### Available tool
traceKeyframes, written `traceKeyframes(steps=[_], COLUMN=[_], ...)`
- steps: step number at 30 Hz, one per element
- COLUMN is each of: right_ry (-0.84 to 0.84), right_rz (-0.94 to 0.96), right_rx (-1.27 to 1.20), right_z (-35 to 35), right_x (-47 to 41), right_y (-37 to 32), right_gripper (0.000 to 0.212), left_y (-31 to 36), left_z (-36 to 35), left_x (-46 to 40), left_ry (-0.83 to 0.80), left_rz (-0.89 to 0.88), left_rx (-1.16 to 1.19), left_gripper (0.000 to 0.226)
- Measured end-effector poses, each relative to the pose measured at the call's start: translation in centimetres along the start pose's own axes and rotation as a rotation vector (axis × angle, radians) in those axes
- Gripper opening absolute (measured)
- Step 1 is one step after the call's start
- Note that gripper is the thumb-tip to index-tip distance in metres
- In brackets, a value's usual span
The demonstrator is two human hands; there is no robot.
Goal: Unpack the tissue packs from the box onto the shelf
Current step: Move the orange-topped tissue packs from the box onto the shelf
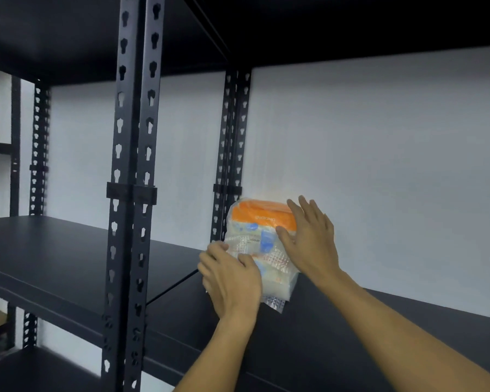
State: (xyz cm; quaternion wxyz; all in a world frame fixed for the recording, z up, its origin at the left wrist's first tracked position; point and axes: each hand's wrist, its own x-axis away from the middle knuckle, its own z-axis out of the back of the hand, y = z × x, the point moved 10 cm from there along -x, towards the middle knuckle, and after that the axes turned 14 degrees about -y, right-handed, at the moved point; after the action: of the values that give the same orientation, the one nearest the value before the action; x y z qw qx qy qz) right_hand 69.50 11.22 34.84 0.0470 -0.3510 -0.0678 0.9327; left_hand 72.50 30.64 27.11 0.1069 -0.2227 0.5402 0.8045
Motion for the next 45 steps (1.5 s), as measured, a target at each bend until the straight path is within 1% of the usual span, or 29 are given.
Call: traceKeyframes(steps=[2, 4, 7, 9, 10, 12, 17, 20, 22, 23, 24, 26, 29, 35, 39, 41, 43, 45], right_ry=[-0.031, -0.063, -0.100, -0.141, -0.162, -0.200, -0.248, -0.212, -0.124, -0.083, -0.065, -0.078, -0.092, -0.134, -0.179, -0.180, -0.144, -0.087], right_rz=[-0.012, -0.009, 0.005, 0.005, 0.006, 0.020, 0.081, 0.099, 0.073, 0.036, -0.010, -0.052, -0.058, -0.025, -0.024, -0.041, -0.075, -0.081], right_rx=[-0.050, -0.094, -0.178, -0.202, -0.206, -0.209, -0.214, -0.282, -0.373, -0.422, -0.473, -0.563, -0.677, -0.752, -0.737, -0.717, -0.612, -0.454], right_z=[-0.9, -2.0, -3.2, -3.9, -4.2, -4.7, -5.9, -5.5, -4.6, -4.4, -4.4, -5.1, -6.0, -6.6, -6.9, -6.9, -6.6, -5.5], right_x=[0.5, 0.7, 0.6, 0.3, 0.1, -0.4, -0.8, -0.6, -0.3, -0.3, -0.3, -0.4, -0.7, -1.3, -1.1, -0.8, -0.5, 0.0], right_y=[0.6, 0.8, 0.8, 0.9, 0.9, 0.7, -0.1, 0.1, 0.7, 1.4, 2.0, 2.7, 3.1, 2.5, 2.4, 2.4, 2.3, 1.6], right_gripper=[0.072, 0.078, 0.085, 0.091, 0.093, 0.096, 0.099, 0.096, 0.095, 0.095, 0.096, 0.094, 0.082, 0.096, 0.092, 0.095, 0.100, 0.100], left_y=[2.1, 3.9, 5.6, 5.5, 5.0, 3.8, 1.6, 2.1, 2.5, 2.0, 1.3, -0.1, -0.7, -0.8, -1.3, -1.6, -1.5, -0.6], left_z=[1.0, 0.7, -1.9, -4.4, -5.5, -6.7, -7.5, -6.5, -4.9, -4.3, -4.2, -4.8, -5.8, -5.0, -5.5, -5.8, -5.6, -4.6], left_x=[-0.9, -2.3, -4.6, -6.2, -7.0, -8.1, -8.5, -8.6, -8.8, -9.3, -9.9, -10.6, -10.5, -10.9, -11.3, -11.4, -11.2, -10.6], left_ry=[0.087, 0.094, -0.023, -0.158, -0.214, -0.257, -0.280, -0.245, -0.183, -0.176, -0.203, -0.308, -0.416, -0.372, -0.358, -0.363, -0.308, -0.196], left_rz=[-0.115, -0.250, -0.471, -0.542, -0.536, -0.495, -0.484, -0.530, -0.515, -0.459, -0.386, -0.284, -0.266, -0.313, -0.300, -0.290, -0.296, -0.333], left_rx=[-0.031, -0.074, -0.198, -0.293, -0.343, -0.418, -0.399, -0.270, -0.091, 0.020, 0.136, 0.301, 0.328, 0.387, 0.320, 0.285, 0.150, -0.020], left_gripper=[0.028, 0.027, 0.037, 0.047, 0.051, 0.056, 0.070, 0.060, 0.055, 0.057, 0.061, 0.067, 0.059, 0.048, 0.053, 0.058, 0.067, 0.067])
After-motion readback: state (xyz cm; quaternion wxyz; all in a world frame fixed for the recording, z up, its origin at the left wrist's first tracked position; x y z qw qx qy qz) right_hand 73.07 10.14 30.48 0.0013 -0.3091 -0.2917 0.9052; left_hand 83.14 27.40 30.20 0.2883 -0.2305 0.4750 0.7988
